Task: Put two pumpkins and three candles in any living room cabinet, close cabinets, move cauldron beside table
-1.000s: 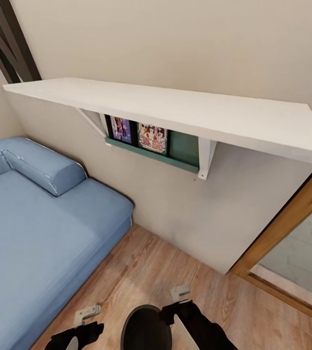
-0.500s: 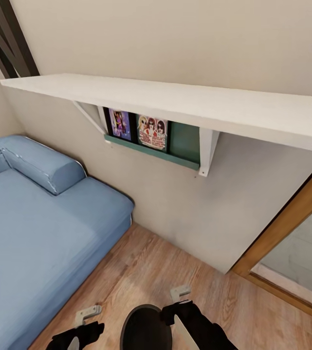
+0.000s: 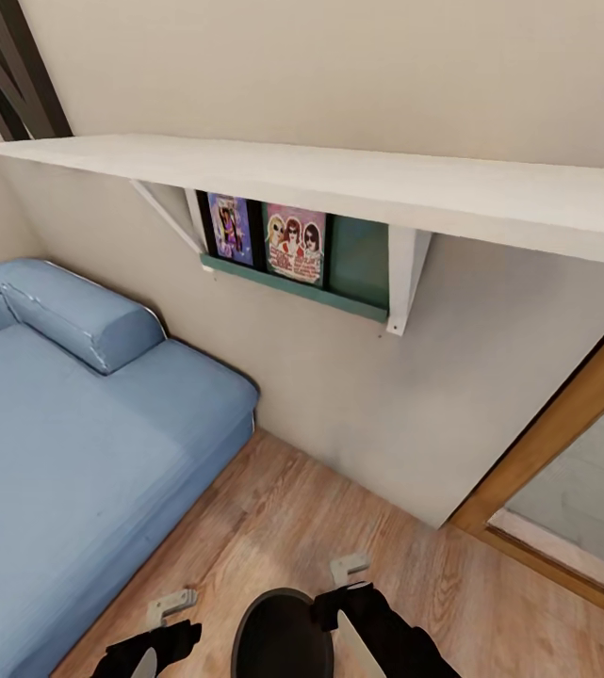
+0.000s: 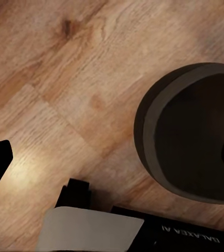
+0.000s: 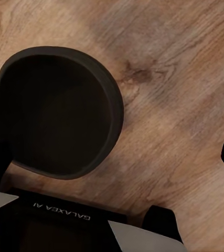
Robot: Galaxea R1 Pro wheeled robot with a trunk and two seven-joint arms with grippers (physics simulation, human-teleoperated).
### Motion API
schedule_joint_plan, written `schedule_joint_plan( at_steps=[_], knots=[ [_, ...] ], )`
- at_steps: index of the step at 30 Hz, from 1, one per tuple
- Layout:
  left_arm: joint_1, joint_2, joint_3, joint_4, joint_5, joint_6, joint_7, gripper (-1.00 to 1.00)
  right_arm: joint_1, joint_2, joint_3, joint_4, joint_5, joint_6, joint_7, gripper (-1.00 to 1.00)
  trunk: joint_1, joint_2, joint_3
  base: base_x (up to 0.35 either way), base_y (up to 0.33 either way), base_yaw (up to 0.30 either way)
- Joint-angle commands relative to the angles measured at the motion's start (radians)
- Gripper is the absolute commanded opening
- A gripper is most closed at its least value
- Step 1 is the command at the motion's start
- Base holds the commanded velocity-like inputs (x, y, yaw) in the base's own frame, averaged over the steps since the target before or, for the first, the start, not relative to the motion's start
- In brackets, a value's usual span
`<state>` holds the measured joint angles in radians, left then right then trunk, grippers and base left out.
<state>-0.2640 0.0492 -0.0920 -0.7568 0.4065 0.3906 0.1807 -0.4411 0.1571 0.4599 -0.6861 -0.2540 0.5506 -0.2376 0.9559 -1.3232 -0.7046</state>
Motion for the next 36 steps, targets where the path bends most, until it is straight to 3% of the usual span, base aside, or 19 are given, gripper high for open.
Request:
schedule_joint_plan(
  at_steps=[1,6,13,36],
  knots=[
    [-0.001,0.001,-0.007,-0.001,0.01,0.0,0.01,1.0,-0.001,-0.001,0.005,-0.001,-0.01,0.003,-0.009,1.0,0.004,-0.008,-0.004,0.0,0.0,0.0],
    [-0.001,0.001,-0.011,0.001,0.008,-0.017,0.01,1.0,-0.001,-0.001,0.005,-0.001,-0.009,0.003,-0.009,1.0,0.023,-0.043,-0.02,0.0,0.0,0.0],
    [-0.001,0.0,-0.047,0.002,0.009,-0.03,0.01,1.0,-0.001,-0.001,0.005,-0.001,-0.009,0.002,-0.009,1.0,0.05,-0.092,-0.042,0.0,0.0,0.0],
    [-0.001,-0.018,-0.052,-0.005,0.015,-0.018,0.006,1.0,-0.001,-0.001,0.005,-0.001,-0.006,0.002,-0.009,1.0,0.138,-0.253,-0.114,0.0,0.0,0.0]
  ],
)
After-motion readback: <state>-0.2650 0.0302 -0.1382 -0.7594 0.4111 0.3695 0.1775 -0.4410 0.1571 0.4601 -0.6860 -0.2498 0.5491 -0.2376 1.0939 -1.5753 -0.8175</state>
